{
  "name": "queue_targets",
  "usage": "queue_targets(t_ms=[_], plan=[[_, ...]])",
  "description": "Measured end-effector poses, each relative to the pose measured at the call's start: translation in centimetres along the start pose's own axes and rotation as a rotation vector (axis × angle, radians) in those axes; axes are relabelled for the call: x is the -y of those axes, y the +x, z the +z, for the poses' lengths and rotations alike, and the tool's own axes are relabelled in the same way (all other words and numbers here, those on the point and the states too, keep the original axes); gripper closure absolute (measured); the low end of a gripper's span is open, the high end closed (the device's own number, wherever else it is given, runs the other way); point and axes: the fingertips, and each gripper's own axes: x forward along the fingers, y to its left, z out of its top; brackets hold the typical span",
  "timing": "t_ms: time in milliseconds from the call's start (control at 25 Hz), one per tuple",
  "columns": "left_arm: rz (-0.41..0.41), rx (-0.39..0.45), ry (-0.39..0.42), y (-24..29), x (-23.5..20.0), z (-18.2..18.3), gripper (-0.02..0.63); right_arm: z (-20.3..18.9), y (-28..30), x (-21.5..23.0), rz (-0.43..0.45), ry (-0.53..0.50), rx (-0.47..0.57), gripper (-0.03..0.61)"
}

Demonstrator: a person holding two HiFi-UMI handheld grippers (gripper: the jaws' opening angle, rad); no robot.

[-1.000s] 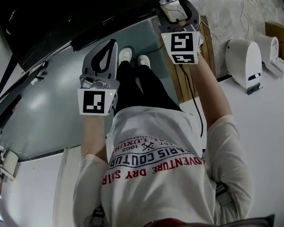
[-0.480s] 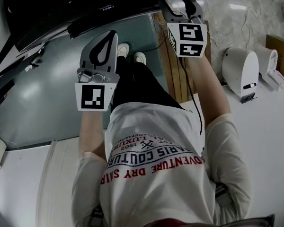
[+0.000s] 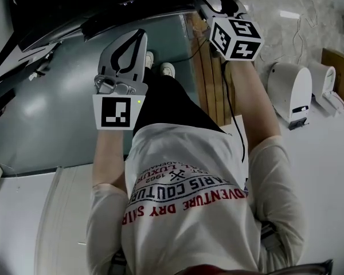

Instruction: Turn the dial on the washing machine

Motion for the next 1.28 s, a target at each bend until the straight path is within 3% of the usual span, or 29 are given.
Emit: queue_targets(t_ms=[120, 440, 640, 1040, 1280], plan=[[0.009, 0.001, -0.004, -0.1, 0.3, 0.0, 0.597, -0.1, 0.0, 0.0, 0.017, -0.043, 0.002, 0.287], [0.064, 0.014, -0.05, -0.7, 0.0, -0.2, 0.597, 0.3, -1.3, -1.1, -0.136, -0.481, 0.031, 0.262], [0.098, 0.015, -0.101, -1.1, -0.8, -0.4, 0.597, 0.4, -1.2, -1.3, -0.194, -0.633, 0.048, 0.262], [0.08, 0.004, -0.094, -1.3, -0.4, -1.0, 0.597, 0.6, -0.6, -1.2, -0.233, -0.616, 0.048, 0.291], [0.081, 0.004, -0.095, -1.3, -0.8, -1.2, 0.597, 1.0, -0.5, -1.2, -0.187, -0.471, 0.044, 0.293]])
